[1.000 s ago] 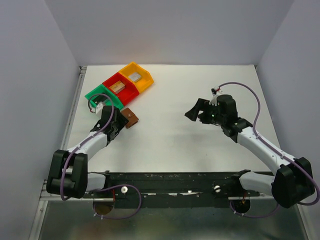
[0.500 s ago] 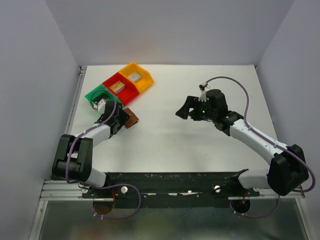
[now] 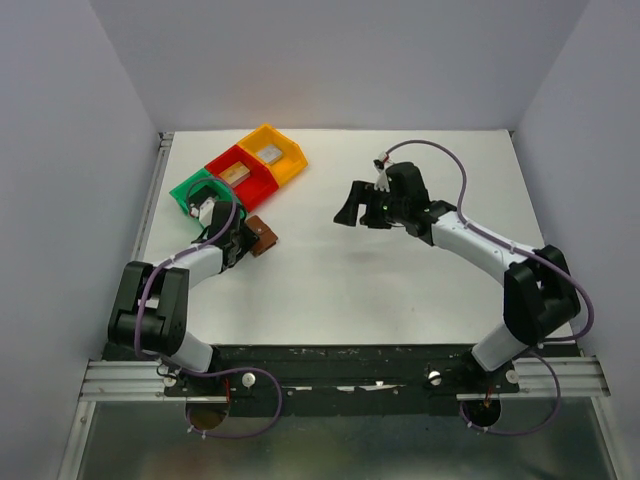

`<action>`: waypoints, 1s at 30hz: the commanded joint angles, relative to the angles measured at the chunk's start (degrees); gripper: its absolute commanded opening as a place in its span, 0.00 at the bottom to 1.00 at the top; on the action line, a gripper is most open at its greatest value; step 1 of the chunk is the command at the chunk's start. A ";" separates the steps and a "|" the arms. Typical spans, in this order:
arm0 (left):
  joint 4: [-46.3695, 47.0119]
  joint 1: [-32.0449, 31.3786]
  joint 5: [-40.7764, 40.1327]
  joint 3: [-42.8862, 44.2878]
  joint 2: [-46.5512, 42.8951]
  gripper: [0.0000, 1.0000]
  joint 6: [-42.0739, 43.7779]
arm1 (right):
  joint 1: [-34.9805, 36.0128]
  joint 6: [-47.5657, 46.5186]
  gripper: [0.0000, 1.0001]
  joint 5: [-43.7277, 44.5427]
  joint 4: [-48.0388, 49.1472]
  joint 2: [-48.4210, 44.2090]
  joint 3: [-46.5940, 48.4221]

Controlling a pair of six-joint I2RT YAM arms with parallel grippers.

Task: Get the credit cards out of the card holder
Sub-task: Move the card holder to the center of the board.

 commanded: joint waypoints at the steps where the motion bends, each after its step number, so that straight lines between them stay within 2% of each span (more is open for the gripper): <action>1: -1.76 -0.24 3.19 2.04 1.28 0.52 3.09 | 0.92 -1.27 0.91 -3.12 -3.38 4.50 5.86; 7: -1.41 -1.91 5.13 1.95 1.54 0.50 5.55 | 1.53 -0.57 0.87 -5.15 -4.09 8.37 7.28; 9: -0.88 -2.70 6.53 2.12 2.07 0.46 6.78 | 1.62 -0.75 0.87 -5.41 -3.65 8.37 6.32; 21: -0.09 -9.02 10.14 3.70 3.12 0.44 12.85 | 2.85 -2.15 0.85 -6.64 -3.21 9.17 3.33; 30: 3.60 -16.67 14.09 4.67 4.53 0.44 16.28 | 2.94 -2.33 0.85 -3.31 -3.12 5.83 -3.08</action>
